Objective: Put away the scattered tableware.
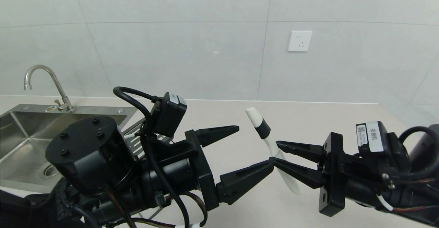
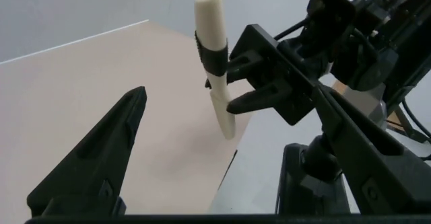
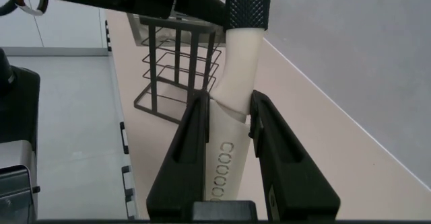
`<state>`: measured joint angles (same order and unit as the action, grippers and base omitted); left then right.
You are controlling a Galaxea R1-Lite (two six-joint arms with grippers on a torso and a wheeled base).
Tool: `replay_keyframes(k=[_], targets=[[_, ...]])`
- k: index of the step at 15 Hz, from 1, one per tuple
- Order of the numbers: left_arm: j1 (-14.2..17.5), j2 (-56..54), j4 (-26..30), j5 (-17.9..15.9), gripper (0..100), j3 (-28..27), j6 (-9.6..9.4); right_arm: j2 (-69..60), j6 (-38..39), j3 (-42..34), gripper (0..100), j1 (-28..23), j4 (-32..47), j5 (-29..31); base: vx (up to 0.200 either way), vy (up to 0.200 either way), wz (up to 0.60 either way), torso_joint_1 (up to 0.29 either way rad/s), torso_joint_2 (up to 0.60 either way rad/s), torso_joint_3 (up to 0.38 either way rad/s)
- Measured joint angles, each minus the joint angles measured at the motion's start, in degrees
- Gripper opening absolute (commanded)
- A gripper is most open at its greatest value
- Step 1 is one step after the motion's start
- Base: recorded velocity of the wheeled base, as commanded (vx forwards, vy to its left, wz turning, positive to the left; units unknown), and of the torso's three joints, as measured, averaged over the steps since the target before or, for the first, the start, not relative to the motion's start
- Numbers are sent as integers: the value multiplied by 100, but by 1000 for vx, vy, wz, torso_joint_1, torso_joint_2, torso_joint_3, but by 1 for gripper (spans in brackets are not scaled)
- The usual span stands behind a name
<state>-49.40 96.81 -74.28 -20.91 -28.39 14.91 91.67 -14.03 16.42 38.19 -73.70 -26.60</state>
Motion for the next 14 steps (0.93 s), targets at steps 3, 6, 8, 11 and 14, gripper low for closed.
replay_keyframes(k=[3,6,8,11,14], targets=[[20,118,-400,6,100,-148,17,216,7,336,0,22,2,0,0,0,0,0,0,0],[56,239,-769,5,100,-265,148,427,112,634,0,146,-13,-2,0,0,0,0,0,0],[54,344,-980,6,100,-339,158,527,134,767,0,183,-22,0,0,0,0,0,0,0],[61,551,-1345,94,100,-538,171,610,163,935,0,201,-26,5,0,0,0,0,0,0],[61,717,-1553,129,100,-652,213,636,325,1114,0,196,-74,139,0,0,0,0,0,0]])
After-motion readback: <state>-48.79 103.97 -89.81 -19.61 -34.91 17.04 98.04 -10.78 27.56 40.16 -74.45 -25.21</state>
